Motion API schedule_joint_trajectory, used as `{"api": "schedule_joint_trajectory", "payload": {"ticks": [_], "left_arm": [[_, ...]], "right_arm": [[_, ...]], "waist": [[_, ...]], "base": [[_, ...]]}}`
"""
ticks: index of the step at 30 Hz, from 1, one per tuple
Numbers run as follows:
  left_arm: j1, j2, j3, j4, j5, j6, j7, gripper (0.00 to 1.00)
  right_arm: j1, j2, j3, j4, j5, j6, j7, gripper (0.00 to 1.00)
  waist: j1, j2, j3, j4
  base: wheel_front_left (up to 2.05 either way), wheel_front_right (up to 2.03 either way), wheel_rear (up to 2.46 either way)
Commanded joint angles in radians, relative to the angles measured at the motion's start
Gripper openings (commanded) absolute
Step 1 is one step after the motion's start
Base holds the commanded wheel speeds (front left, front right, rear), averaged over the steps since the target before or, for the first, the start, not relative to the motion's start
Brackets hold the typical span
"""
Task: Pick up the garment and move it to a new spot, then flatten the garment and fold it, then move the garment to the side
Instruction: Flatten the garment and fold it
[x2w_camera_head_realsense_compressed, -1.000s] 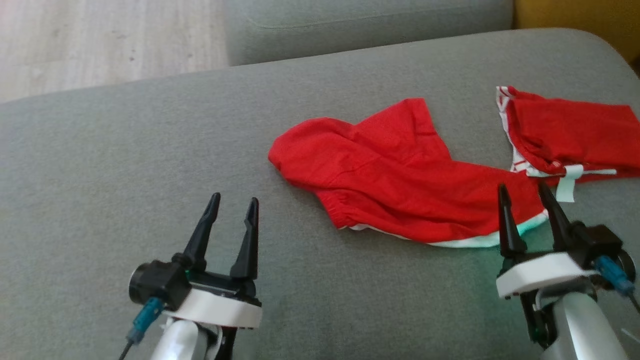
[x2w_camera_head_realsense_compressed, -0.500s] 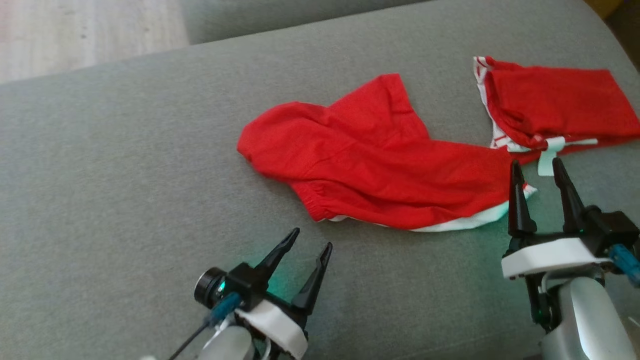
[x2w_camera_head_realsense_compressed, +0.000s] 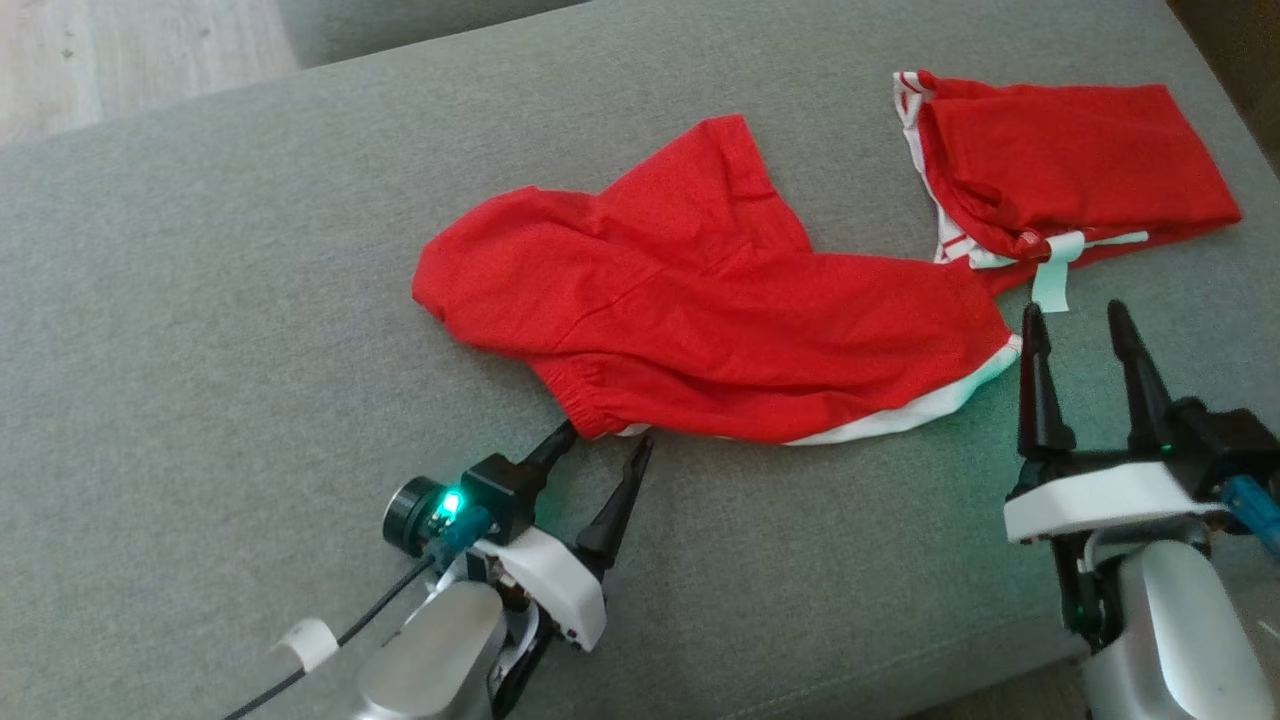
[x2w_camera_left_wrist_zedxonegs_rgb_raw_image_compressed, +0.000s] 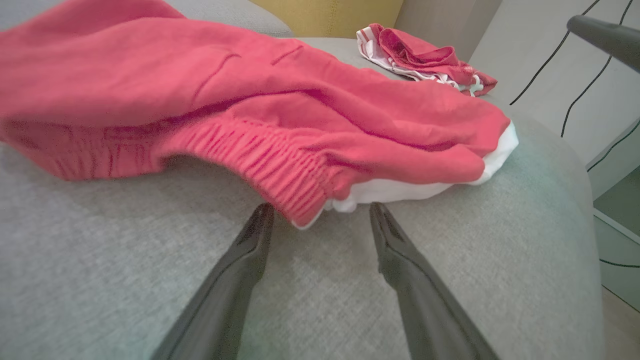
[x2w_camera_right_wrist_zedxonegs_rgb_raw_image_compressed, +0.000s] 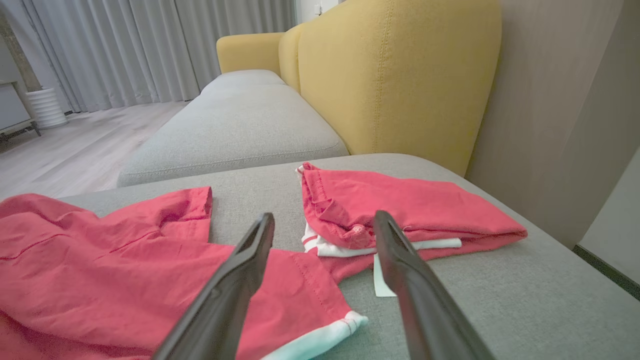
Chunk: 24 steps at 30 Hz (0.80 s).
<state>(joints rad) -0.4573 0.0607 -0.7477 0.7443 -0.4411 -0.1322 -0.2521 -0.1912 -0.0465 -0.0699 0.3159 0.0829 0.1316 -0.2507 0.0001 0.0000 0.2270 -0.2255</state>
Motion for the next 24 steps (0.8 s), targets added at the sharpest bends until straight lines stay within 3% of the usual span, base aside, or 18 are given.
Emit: {"api": "schedule_joint_trajectory", "payload": {"ticks": [1,9,11,12,24], "left_arm": [[-0.032,-0.001,0.015,-0.016,-0.009,0.002,-0.009,1.0],[-0.028,0.003,0.005,-0.065,-0.024,0.002,-0.01,0.98],[-0.026,0.007,0.003,-0.087,-0.031,0.002,-0.01,0.08],[-0.025,0.01,0.003,-0.098,-0.032,0.002,-0.01,0.0],[0.01,0.041,0.005,-0.141,-0.019,0.002,-0.01,0.0]], "right_arm": [[-0.036,-0.004,0.021,-0.028,0.006,-0.001,-0.011,1.0],[-0.032,-0.004,0.014,-0.018,0.009,-0.001,-0.011,1.0],[-0.034,-0.004,0.014,-0.014,0.008,-0.001,-0.011,1.0],[-0.034,-0.004,0.014,-0.012,0.007,-0.001,-0.011,1.0],[-0.028,-0.004,-0.063,0.115,-0.035,-0.001,0.019,1.0]], "waist": [[-0.0001,0.0,0.001,-0.004],[-0.0001,0.0,0.0,-0.006],[-0.0001,0.0,0.0,-0.003],[-0.0001,0.0,0.0,-0.001],[-0.0001,0.0,-0.037,0.043]], "base": [[0.0,0.0,0.0],[0.0,0.0,0.0],[0.0,0.0,0.0],[0.0,0.0,0.0],[0.0,0.0,0.0]]}}
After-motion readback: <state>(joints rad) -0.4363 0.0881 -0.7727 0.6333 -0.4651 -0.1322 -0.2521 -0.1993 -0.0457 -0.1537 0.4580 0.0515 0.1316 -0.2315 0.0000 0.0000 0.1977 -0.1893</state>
